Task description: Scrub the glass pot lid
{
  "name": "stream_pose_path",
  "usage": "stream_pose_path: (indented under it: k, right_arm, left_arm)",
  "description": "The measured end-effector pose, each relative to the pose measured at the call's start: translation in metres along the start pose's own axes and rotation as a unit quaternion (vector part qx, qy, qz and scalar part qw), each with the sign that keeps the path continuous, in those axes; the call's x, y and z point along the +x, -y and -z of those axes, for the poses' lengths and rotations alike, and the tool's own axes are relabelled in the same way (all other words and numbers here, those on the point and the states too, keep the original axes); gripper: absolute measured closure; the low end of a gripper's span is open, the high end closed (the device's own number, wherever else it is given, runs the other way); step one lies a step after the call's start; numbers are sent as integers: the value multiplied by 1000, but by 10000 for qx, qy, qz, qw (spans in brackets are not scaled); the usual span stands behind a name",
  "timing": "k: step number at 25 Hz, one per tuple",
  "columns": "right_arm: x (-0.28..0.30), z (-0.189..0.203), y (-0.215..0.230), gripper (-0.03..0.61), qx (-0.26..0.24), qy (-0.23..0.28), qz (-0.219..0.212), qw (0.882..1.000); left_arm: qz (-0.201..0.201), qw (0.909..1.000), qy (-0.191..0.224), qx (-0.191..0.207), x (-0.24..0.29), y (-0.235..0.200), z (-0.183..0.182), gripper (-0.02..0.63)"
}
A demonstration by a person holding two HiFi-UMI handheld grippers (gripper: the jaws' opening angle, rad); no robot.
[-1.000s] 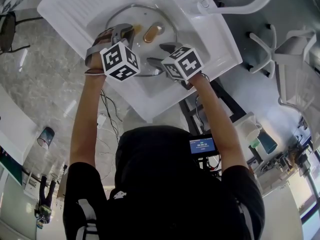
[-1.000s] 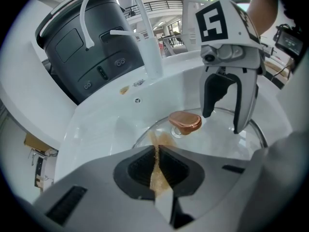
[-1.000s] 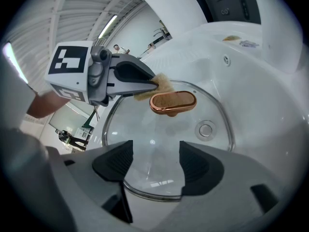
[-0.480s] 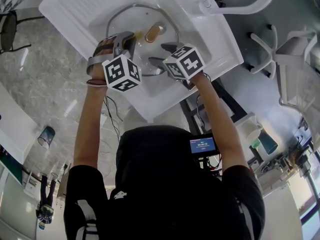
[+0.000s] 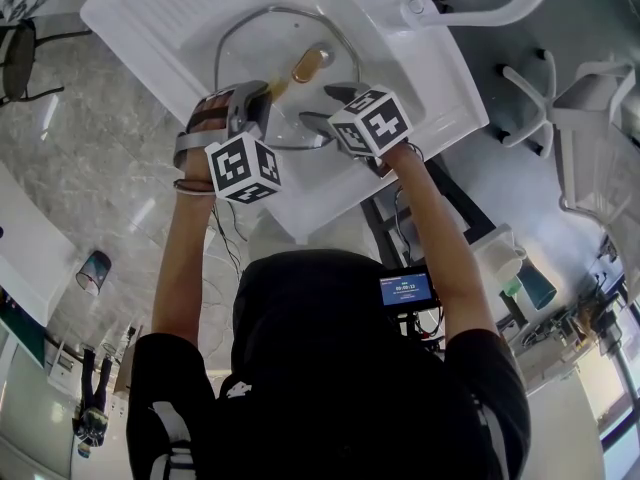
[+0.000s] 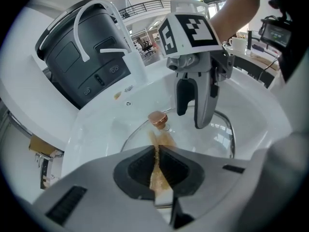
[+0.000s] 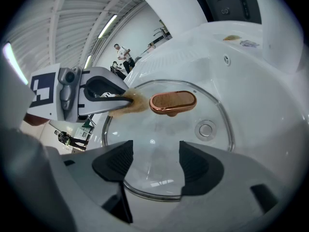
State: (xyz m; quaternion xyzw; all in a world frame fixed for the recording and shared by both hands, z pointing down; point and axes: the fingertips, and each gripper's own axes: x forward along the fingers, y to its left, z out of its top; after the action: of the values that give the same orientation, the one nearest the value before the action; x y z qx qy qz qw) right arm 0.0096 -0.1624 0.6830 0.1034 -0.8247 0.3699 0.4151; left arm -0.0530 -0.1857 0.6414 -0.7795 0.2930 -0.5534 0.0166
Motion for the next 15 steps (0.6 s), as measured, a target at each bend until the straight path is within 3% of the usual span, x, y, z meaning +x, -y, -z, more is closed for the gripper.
stream_pose_path:
  k: [15]
  right_arm:
    - [0, 0, 1, 288, 4, 12, 1, 10000]
  left_arm:
    - [445, 9989, -50, -117, -23, 28, 8, 595]
